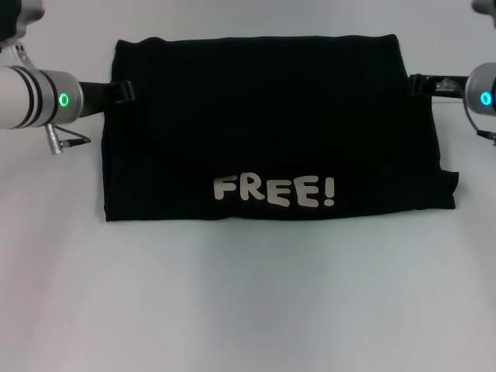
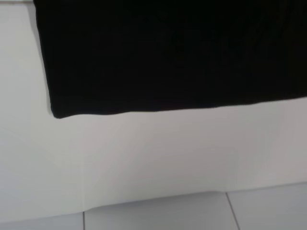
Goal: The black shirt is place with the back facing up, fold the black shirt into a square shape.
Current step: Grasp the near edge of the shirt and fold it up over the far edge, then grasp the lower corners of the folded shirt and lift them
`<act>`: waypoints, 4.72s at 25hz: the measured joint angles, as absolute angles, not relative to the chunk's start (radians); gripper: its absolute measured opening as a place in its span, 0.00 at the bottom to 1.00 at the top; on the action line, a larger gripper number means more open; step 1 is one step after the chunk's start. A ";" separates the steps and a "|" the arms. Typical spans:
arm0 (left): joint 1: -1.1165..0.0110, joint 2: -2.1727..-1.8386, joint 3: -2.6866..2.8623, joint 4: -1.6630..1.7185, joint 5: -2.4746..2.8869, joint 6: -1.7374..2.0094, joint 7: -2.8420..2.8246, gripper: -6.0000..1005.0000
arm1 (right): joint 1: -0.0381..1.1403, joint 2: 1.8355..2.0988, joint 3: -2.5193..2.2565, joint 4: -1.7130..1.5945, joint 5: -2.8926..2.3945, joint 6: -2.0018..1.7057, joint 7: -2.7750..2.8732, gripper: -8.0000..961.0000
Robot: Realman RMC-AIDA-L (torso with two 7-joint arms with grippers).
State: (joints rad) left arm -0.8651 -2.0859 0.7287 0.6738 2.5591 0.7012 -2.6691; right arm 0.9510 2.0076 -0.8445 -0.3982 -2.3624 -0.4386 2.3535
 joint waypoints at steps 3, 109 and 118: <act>-0.864 -2.086 0.725 0.668 2.558 0.690 -2.670 0.07 | 0.957 2.007 -0.853 -0.387 -2.362 -0.429 2.357 0.08; -0.738 -2.020 0.494 0.597 2.453 1.105 -2.298 0.02 | 0.759 1.895 -0.784 -0.647 -2.476 -1.129 2.458 0.87; -0.731 -2.020 0.489 0.597 2.451 1.104 -2.300 0.02 | 0.769 1.936 -0.795 -0.601 -2.480 -1.039 2.371 0.87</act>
